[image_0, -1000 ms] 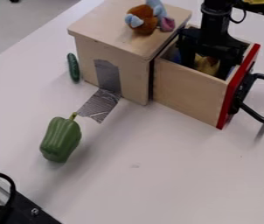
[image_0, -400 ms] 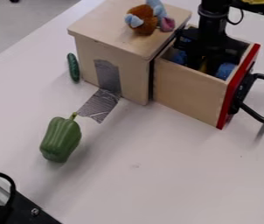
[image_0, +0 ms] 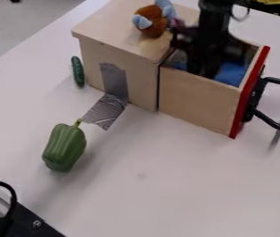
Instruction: Take the yellow duck out of the drawer and put it on the lower middle side of the table
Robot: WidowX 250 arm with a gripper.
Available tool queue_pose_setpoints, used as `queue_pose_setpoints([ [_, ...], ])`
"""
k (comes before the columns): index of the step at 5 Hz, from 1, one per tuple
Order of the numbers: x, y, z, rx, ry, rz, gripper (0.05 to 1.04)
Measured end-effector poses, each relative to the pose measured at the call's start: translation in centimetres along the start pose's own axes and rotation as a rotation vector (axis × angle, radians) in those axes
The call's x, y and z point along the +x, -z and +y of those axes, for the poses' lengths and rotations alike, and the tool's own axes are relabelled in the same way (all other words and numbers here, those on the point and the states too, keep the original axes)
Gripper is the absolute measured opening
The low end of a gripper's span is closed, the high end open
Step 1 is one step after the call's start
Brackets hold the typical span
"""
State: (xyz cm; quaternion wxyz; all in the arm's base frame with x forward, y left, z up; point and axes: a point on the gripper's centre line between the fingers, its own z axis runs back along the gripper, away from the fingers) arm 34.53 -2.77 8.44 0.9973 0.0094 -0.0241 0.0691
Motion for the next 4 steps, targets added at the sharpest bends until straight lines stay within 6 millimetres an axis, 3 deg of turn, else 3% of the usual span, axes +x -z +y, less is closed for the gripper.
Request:
queue_pose_setpoints([
  [1,-1.3,-2.6,0.4,-0.023,-0.008,-0.051,0.234],
  [2,-4.6,-3.4,1.3,-0.015,-0.009,-0.047,0.234],
  [3,-8.6,-2.1,2.0,-0.004,-0.011,0.009,0.234],
  [4,-11.7,0.1,1.4,-0.009,0.019,0.086,0.234],
])
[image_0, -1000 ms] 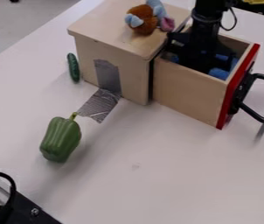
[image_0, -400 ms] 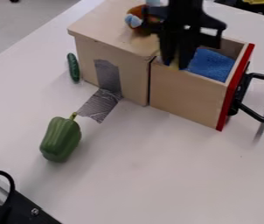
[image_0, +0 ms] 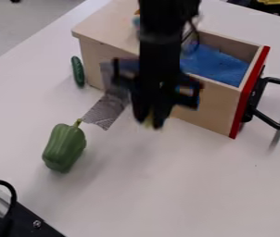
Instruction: Take the yellow duck out of the drawer and put it on the lower middle side of the table
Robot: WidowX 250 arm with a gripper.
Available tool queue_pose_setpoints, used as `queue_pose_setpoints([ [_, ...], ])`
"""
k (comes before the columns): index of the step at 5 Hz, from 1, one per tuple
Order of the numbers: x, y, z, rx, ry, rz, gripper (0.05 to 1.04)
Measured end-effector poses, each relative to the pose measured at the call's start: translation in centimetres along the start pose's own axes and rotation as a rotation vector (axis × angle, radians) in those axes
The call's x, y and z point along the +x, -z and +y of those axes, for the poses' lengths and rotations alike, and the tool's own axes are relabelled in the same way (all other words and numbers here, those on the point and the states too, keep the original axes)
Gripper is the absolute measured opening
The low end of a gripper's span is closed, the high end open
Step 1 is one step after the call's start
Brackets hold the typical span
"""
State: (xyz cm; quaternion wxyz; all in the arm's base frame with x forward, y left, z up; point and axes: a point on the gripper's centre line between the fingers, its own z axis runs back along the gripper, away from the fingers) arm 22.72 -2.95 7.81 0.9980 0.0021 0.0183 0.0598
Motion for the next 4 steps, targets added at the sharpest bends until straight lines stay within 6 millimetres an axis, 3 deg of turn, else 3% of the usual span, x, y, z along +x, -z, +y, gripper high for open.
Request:
queue_pose_setpoints([
  [1,-0.63,1.57,-0.31,0.013,0.022,0.041,0.274],
  [3,-0.24,1.71,-0.28,0.024,0.009,0.038,0.873],
  [4,-0.21,1.54,-0.29,0.025,0.008,0.043,1.007],
])
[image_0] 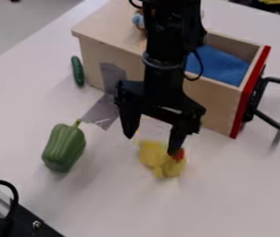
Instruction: Take the yellow duck out of the drawer and put it on the lower middle side of the table
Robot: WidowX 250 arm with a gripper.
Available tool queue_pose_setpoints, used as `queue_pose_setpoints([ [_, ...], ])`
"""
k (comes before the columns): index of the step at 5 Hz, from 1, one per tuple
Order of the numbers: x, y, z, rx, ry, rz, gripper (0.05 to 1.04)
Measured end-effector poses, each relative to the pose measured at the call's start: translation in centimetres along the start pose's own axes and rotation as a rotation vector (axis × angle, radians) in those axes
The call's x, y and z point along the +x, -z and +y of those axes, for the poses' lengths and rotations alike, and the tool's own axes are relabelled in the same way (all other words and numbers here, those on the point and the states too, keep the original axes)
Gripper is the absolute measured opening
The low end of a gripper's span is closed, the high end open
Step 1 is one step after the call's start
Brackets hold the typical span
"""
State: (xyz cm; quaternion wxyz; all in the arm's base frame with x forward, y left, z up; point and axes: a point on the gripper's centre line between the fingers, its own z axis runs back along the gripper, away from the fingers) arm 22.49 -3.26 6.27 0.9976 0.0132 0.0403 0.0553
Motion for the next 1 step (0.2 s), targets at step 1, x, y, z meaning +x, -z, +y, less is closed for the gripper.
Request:
queue_pose_setpoints([
  [1,-0.10,0.00,0.01,0.000,0.007,0.006,0.999],
])
